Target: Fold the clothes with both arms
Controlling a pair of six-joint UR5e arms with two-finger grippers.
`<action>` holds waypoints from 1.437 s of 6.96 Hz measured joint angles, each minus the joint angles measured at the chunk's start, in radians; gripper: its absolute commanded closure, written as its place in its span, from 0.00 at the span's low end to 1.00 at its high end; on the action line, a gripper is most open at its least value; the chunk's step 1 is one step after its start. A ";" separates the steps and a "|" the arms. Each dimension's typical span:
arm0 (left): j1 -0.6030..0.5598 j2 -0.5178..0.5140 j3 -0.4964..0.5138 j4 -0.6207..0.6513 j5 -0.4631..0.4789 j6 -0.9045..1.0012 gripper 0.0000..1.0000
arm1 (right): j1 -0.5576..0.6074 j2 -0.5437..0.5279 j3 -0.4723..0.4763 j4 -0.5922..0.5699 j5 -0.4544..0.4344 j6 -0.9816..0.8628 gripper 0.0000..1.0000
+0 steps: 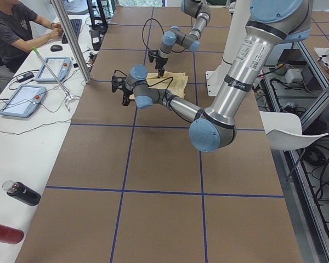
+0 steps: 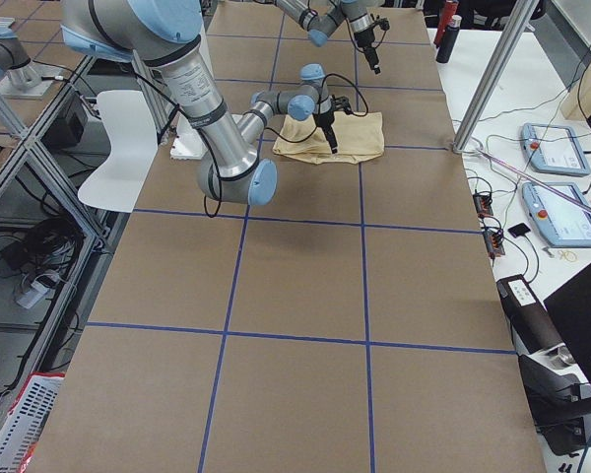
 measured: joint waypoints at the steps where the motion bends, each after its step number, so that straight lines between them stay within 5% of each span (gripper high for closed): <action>1: 0.000 -0.001 0.000 0.000 0.000 0.000 0.00 | 0.013 0.008 -0.036 0.027 0.008 -0.011 0.00; 10: 0.004 -0.005 0.002 0.002 0.000 -0.002 0.00 | 0.065 -0.011 -0.042 0.005 0.110 -0.023 0.00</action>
